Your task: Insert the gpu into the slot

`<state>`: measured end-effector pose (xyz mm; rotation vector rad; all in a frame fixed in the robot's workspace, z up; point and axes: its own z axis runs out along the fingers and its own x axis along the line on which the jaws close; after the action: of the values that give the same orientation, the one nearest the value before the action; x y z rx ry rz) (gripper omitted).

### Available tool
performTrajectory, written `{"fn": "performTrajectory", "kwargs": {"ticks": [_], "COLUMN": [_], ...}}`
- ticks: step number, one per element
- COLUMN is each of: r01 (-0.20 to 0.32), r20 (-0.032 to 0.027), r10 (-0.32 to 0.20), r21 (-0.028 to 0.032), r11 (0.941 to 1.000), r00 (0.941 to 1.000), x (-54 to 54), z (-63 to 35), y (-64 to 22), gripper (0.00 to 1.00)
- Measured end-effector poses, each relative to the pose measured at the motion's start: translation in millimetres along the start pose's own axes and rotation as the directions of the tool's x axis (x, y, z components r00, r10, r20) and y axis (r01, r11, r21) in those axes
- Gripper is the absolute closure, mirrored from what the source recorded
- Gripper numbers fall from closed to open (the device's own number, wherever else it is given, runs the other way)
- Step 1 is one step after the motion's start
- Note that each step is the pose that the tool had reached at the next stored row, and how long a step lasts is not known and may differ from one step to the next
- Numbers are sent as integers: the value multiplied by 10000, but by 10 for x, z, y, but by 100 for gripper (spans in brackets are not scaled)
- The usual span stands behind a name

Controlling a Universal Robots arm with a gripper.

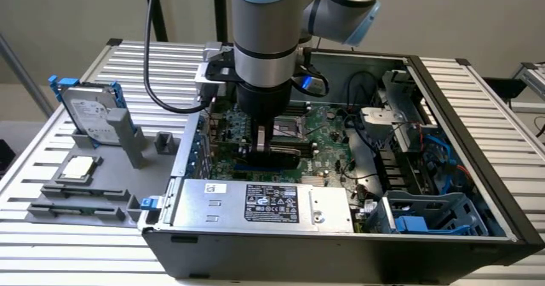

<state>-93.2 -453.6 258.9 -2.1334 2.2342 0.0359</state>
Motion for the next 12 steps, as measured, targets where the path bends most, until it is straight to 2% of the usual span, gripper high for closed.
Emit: {"fn": "performTrajectory", "kwargs": {"ticks": [8, 10, 12], "r01": [8, 7, 6], "r20": [1, 0, 1], "r10": [-8, -7, -6], "r21": [-20, -39, -85], "r11": [10000, 10000, 10000], "r00": [10000, 10000, 10000], "x": [-5, -7, -8], "z": [1, 1, -4], "y": [10, 10, 9], "gripper": [74, 74, 74]}}
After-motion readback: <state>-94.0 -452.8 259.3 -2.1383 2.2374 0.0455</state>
